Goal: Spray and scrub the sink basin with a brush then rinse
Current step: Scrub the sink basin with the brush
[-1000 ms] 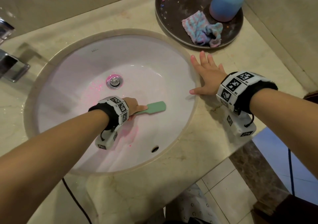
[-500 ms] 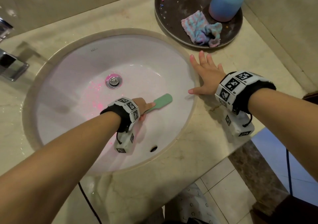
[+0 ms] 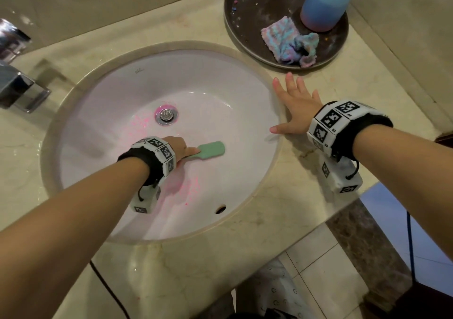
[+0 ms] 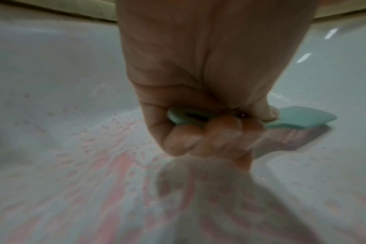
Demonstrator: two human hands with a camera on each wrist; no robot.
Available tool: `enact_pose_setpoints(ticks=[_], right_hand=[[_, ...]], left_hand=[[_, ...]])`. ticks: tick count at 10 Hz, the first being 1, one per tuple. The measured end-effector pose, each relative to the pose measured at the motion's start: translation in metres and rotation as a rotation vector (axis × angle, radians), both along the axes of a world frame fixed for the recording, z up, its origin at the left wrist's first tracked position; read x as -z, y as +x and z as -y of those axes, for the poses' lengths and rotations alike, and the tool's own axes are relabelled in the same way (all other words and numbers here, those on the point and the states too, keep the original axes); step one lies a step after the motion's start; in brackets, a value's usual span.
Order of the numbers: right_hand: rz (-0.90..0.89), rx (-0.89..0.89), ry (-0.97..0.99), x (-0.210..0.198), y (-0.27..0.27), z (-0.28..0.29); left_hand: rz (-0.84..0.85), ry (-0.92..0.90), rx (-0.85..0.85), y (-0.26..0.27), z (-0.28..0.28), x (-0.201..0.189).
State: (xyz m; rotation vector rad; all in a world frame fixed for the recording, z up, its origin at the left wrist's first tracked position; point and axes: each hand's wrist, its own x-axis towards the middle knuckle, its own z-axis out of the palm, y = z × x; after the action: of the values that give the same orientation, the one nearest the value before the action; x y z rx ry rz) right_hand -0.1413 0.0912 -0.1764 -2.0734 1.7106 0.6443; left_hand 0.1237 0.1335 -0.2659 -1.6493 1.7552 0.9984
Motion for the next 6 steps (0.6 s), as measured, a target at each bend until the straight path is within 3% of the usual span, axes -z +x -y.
enact_pose_setpoints(ticks=[1, 2, 4, 6], right_hand=[[0.001, 0.004, 0.008, 0.0, 0.0, 0.0], [0.004, 0.006, 0.008, 0.0, 0.0, 0.0], [0.001, 0.008, 0.001, 0.001, 0.0, 0.001], [0.005, 0.016, -0.003, 0.001, 0.001, 0.0]], left_hand=[[-0.087, 0.062, -0.041, -0.014, -0.007, 0.004], [-0.118, 0.166, 0.022, -0.021, -0.013, 0.003], [-0.016, 0.246, 0.154, 0.005, -0.016, -0.01], [0.128, 0.043, 0.075, 0.023, -0.005, -0.018]])
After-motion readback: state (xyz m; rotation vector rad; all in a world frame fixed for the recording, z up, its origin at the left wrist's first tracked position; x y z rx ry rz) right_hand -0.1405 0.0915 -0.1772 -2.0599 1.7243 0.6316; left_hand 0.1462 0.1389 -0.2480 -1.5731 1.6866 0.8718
